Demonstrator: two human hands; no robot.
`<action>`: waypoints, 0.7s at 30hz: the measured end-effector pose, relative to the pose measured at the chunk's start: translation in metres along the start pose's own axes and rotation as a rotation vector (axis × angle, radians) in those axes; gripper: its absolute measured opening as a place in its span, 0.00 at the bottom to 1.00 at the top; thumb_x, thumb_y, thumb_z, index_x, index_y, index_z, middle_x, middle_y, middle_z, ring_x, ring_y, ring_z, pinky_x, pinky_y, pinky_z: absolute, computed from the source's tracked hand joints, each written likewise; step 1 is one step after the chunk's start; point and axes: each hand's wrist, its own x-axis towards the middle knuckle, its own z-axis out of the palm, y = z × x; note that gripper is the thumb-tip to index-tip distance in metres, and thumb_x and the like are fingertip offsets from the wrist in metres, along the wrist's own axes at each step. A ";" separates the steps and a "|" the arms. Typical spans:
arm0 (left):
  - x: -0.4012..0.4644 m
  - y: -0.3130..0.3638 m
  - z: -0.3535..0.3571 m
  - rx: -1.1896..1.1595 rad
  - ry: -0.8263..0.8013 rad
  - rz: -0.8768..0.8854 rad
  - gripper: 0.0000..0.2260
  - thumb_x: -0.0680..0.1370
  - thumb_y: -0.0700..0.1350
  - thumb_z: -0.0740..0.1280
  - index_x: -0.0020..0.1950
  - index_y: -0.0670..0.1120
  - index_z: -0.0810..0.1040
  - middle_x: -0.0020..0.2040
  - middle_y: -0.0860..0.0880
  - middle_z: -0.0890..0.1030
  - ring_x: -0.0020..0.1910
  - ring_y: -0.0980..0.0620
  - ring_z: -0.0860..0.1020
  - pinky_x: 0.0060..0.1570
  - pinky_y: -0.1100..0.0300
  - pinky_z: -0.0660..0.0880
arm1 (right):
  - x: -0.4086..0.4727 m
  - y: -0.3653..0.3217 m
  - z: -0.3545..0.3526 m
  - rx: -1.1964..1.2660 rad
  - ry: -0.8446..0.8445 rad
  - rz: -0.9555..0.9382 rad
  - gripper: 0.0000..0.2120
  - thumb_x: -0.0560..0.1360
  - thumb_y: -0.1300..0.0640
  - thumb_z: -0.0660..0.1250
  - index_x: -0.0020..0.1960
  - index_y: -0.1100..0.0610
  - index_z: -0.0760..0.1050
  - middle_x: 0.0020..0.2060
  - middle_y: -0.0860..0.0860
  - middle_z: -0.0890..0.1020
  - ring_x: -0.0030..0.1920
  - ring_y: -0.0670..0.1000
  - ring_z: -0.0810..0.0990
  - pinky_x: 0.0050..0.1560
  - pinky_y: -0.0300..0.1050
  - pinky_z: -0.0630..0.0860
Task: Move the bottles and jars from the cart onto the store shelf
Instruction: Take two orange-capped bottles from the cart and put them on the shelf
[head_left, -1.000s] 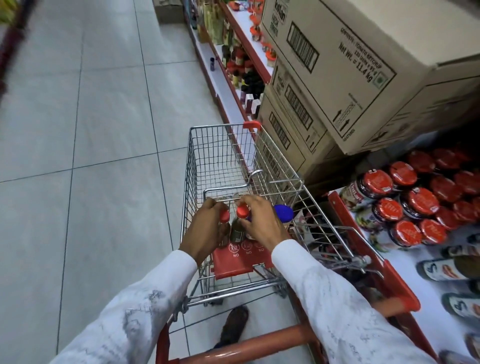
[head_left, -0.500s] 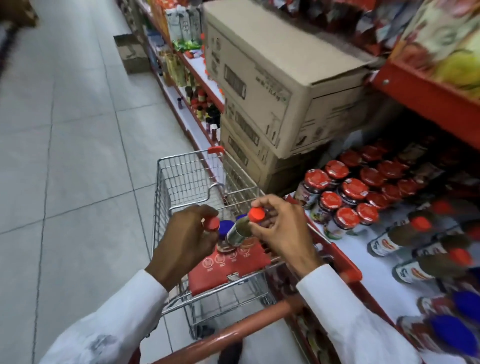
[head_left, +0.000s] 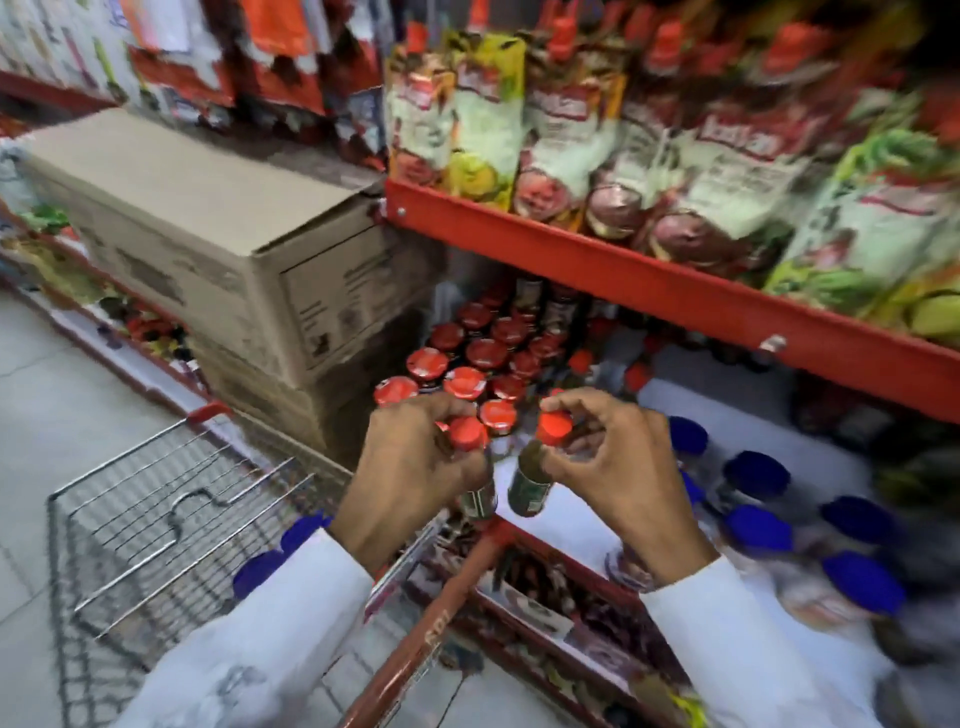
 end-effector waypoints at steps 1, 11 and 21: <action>0.008 0.001 0.009 0.001 0.001 0.009 0.15 0.62 0.43 0.77 0.45 0.55 0.82 0.25 0.59 0.78 0.24 0.61 0.74 0.29 0.71 0.70 | 0.000 0.007 -0.004 -0.018 0.014 0.027 0.18 0.64 0.63 0.77 0.53 0.50 0.83 0.39 0.45 0.86 0.34 0.43 0.83 0.38 0.37 0.81; 0.064 -0.015 0.087 0.083 -0.233 0.051 0.16 0.63 0.40 0.76 0.50 0.48 0.83 0.37 0.51 0.83 0.33 0.51 0.81 0.37 0.57 0.80 | 0.004 0.074 0.002 -0.113 0.072 0.272 0.21 0.65 0.67 0.76 0.55 0.53 0.82 0.43 0.47 0.86 0.37 0.43 0.82 0.45 0.42 0.84; 0.076 -0.023 0.112 0.108 -0.288 0.057 0.11 0.65 0.37 0.74 0.47 0.44 0.84 0.42 0.48 0.86 0.36 0.52 0.80 0.39 0.64 0.73 | 0.001 0.100 0.023 -0.139 0.061 0.353 0.20 0.65 0.69 0.74 0.55 0.54 0.81 0.43 0.47 0.85 0.40 0.45 0.83 0.47 0.45 0.84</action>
